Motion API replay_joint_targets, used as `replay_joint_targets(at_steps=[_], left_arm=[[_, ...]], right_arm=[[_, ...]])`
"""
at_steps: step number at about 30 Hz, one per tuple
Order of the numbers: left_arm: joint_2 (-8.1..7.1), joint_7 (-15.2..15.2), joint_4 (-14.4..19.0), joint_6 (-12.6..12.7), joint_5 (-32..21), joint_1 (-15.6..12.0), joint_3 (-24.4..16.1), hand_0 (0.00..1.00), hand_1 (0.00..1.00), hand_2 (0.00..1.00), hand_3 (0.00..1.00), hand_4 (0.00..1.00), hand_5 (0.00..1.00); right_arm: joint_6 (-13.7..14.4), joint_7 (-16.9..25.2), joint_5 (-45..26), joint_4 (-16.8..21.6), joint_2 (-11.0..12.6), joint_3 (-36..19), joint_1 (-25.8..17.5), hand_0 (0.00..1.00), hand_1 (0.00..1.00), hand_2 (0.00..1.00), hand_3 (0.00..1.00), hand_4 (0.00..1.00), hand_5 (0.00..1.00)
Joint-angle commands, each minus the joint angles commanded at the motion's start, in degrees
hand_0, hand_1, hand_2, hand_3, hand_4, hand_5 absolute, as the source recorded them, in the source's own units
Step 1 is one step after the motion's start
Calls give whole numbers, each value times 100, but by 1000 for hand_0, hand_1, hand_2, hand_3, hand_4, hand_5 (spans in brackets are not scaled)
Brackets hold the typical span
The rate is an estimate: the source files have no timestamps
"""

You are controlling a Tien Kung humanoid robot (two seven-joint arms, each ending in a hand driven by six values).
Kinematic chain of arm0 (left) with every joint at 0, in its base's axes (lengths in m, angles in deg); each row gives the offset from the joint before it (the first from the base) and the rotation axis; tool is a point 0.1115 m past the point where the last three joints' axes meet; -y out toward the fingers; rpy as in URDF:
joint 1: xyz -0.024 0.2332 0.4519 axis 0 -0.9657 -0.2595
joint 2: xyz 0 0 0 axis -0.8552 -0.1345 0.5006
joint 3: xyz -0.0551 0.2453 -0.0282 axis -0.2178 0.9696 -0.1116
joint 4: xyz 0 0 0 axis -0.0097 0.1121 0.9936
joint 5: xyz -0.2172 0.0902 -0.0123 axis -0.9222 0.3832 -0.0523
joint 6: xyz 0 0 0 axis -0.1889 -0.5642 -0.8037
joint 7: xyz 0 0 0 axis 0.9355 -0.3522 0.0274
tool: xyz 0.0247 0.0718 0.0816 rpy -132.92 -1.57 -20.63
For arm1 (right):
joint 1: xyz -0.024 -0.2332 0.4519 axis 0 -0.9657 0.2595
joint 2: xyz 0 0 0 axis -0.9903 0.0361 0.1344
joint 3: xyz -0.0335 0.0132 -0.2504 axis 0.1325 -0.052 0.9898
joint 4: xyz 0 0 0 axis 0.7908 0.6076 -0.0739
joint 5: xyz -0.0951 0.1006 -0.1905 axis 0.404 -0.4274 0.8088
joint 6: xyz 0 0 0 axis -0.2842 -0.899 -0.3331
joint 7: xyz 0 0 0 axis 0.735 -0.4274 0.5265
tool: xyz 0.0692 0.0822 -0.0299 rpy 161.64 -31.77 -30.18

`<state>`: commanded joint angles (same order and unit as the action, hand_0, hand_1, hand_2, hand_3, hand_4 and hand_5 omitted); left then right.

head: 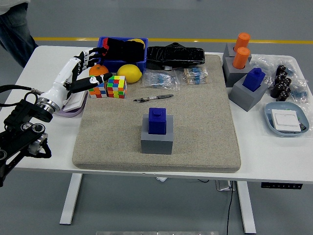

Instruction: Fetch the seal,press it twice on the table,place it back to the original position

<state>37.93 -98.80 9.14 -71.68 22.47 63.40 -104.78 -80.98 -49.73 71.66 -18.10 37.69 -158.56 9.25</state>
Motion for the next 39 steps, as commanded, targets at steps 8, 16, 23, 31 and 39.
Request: replay_joint_targets(at_steps=[8,16,23,31,39], left_arm=[[-322,121,-191,-38,208,-284,-720,814,820,813,869,996,338],[-518,191,-213,-44,389,-433,-1177,810,816,810,870,959,310],[-599,184,-210,-29,464,-610,-1428,809,815,811,870,956,309],[-735,229,-119,-18,546,-655,-1412,808,814,811,869,952,300],[-823,272,-82,-30,603,-623,-1291,806,814,810,869,949,299]], right_arm=[[12,-6,41,-3,15,-28,18,786,683,657,620,800,453],[7,-8,57,-7,30,3,55,786,682,656,618,799,455],[7,-8,74,-15,61,53,81,786,683,659,618,797,454],[9,-18,116,-35,65,65,121,786,682,659,619,797,453],[9,-17,55,-30,80,187,164,786,683,660,619,796,455]])
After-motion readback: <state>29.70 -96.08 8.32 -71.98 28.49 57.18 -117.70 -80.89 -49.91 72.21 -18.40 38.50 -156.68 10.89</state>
